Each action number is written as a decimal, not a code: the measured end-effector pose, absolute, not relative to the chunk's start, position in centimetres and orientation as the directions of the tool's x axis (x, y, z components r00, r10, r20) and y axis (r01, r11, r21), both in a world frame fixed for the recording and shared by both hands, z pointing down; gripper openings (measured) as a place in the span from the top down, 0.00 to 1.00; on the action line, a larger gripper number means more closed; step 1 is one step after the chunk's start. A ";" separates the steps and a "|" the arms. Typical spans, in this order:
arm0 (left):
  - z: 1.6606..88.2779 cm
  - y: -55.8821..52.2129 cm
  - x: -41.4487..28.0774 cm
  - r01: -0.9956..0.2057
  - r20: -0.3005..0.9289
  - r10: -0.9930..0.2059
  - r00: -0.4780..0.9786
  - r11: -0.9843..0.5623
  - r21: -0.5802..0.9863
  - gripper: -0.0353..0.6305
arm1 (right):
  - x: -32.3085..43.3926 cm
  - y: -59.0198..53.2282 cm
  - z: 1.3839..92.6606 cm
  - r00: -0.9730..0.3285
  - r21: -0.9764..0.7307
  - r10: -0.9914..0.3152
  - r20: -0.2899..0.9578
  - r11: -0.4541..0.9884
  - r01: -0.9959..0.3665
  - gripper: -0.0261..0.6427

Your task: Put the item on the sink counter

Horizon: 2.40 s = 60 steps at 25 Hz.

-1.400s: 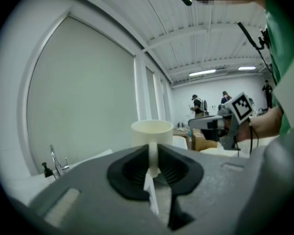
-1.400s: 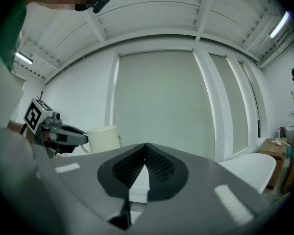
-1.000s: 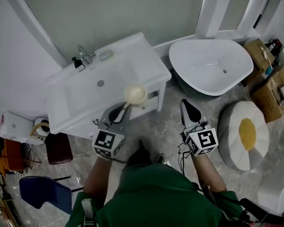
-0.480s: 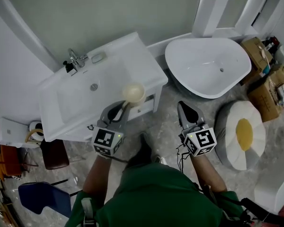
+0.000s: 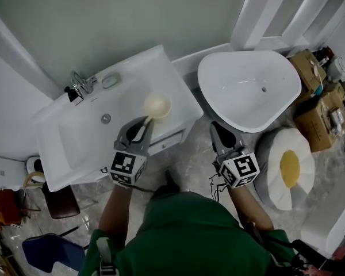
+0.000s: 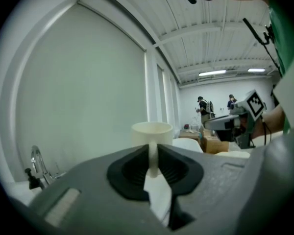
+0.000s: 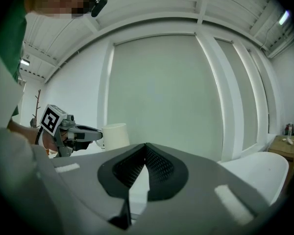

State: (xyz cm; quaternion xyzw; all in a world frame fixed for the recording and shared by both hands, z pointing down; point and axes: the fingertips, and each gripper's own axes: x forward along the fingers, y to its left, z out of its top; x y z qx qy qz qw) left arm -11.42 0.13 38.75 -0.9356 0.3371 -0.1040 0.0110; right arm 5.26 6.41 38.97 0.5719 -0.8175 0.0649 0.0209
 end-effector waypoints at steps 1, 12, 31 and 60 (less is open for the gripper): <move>38.7 -0.9 -11.3 -0.625 0.186 -0.629 0.755 -0.776 -0.089 0.88 | 5.3 5.5 39.0 -0.341 -0.082 -0.933 0.117 0.333 -0.939 0.97; 39.6 -9.8 -10.9 -0.601 0.190 -0.601 0.776 -0.797 -0.063 0.88 | 6.4 -3.3 39.3 -0.297 -0.074 -0.942 0.154 0.289 -0.955 0.97; 40.9 -21.8 -4.7 -0.759 0.239 -0.751 0.616 -0.647 -0.078 0.88 | 13.1 -19.6 41.2 -0.493 -0.110 -0.858 0.143 0.482 -0.869 0.97; 55.8 -41.1 -5.0 -0.863 0.360 -0.820 0.445 -0.500 -0.070 0.88 | 16.2 -31.7 49.7 -0.588 -0.183 -0.752 0.298 0.559 -0.808 0.97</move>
